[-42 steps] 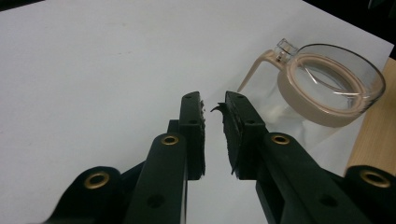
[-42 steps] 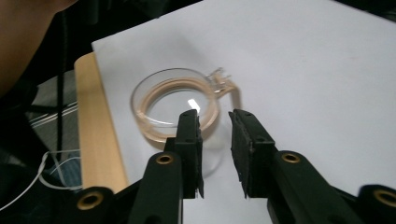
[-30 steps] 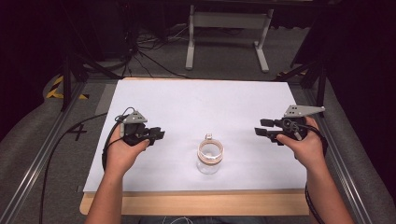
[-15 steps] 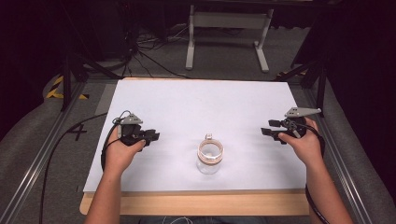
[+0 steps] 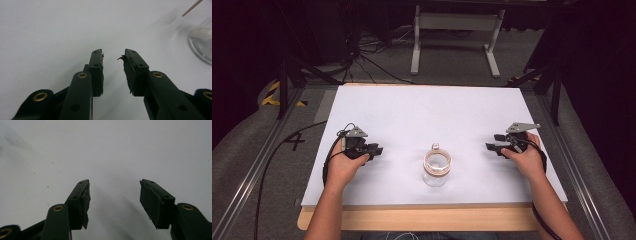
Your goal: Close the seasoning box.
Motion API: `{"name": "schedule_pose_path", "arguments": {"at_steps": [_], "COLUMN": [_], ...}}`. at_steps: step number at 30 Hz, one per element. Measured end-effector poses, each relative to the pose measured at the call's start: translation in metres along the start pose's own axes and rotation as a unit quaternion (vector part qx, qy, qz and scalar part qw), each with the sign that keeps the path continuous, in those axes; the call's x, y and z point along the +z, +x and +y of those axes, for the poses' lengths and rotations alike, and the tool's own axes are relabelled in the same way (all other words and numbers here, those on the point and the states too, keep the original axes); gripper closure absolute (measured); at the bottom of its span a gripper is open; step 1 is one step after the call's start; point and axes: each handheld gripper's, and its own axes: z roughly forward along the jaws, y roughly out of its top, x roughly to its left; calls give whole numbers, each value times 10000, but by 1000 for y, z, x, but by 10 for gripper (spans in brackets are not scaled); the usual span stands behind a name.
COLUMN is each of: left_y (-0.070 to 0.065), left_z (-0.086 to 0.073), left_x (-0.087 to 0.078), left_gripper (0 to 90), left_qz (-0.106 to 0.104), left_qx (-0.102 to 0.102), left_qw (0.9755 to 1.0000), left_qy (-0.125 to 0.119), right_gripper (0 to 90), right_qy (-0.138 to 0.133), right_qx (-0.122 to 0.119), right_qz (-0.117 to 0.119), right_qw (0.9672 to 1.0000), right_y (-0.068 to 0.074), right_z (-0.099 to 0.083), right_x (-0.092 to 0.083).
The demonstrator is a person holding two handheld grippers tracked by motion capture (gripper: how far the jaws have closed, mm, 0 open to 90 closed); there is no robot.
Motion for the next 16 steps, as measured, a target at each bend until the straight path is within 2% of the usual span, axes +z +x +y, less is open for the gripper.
{"name": "schedule_pose_path", "arguments": {"at_steps": [6,16], "left_y": [-1,-4], "left_z": [-1,0], "left_x": [4,6], "left_gripper": [677,633], "left_qz": [-107,-213], "left_qx": [3,-23], "left_qw": [9999,9997], "left_qy": [106,78], "right_gripper": [400,395], "right_qy": [7,58], "right_qx": [11,-1], "right_qz": [55,120], "right_qw": [10000,9999], "right_y": [4,6], "right_z": [0,2], "right_x": [4,3]}}
